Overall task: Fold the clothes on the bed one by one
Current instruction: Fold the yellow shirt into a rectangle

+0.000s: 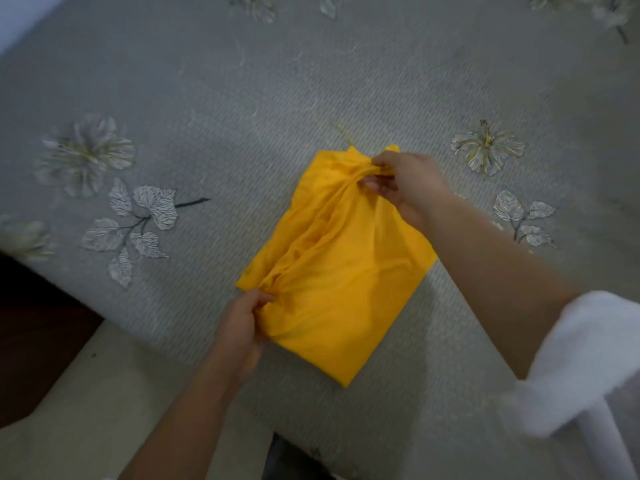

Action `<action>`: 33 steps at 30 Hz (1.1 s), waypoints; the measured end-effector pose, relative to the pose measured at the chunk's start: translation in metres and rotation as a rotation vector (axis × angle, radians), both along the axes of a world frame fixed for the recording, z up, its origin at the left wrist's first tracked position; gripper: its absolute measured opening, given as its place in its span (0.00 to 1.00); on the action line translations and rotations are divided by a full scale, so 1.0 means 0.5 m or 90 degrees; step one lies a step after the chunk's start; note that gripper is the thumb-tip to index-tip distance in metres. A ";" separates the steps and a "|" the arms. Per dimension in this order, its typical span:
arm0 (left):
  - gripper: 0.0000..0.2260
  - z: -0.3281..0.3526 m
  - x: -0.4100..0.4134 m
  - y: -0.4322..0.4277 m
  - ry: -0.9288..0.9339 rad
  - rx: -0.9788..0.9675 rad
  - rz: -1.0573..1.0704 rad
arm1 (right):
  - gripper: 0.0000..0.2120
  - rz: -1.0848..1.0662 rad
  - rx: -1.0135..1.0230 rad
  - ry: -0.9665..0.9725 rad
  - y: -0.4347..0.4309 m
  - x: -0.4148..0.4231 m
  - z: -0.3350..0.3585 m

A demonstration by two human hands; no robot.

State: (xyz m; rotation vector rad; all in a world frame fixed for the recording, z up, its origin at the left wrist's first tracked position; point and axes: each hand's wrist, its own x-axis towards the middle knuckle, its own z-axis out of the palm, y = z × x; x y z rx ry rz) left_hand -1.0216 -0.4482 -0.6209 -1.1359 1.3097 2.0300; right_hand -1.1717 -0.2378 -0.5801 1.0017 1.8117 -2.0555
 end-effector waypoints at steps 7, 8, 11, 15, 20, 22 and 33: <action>0.10 -0.047 0.006 -0.055 0.067 -0.273 0.086 | 0.14 0.179 0.389 0.028 0.005 0.029 -0.080; 0.12 -0.050 0.018 -0.053 0.057 -0.295 0.090 | 0.17 0.219 0.497 0.047 0.019 0.040 -0.089; 0.17 -0.047 0.042 -0.035 0.043 -0.248 0.080 | 0.24 0.296 0.707 0.062 0.065 0.043 -0.110; 0.19 -0.044 0.037 -0.012 0.046 -0.226 0.070 | 0.35 0.374 0.630 0.010 0.097 0.007 -0.123; 0.19 -0.042 -0.001 -0.008 0.057 -0.276 0.005 | 0.33 0.389 0.583 -0.029 0.098 -0.005 -0.129; 0.19 -0.040 -0.016 -0.016 0.030 -0.252 0.004 | 0.26 0.372 0.543 -0.053 0.094 0.008 -0.128; 0.04 0.096 -0.030 -0.011 0.167 -0.294 -0.212 | 0.02 0.148 0.241 -0.160 0.144 0.234 0.015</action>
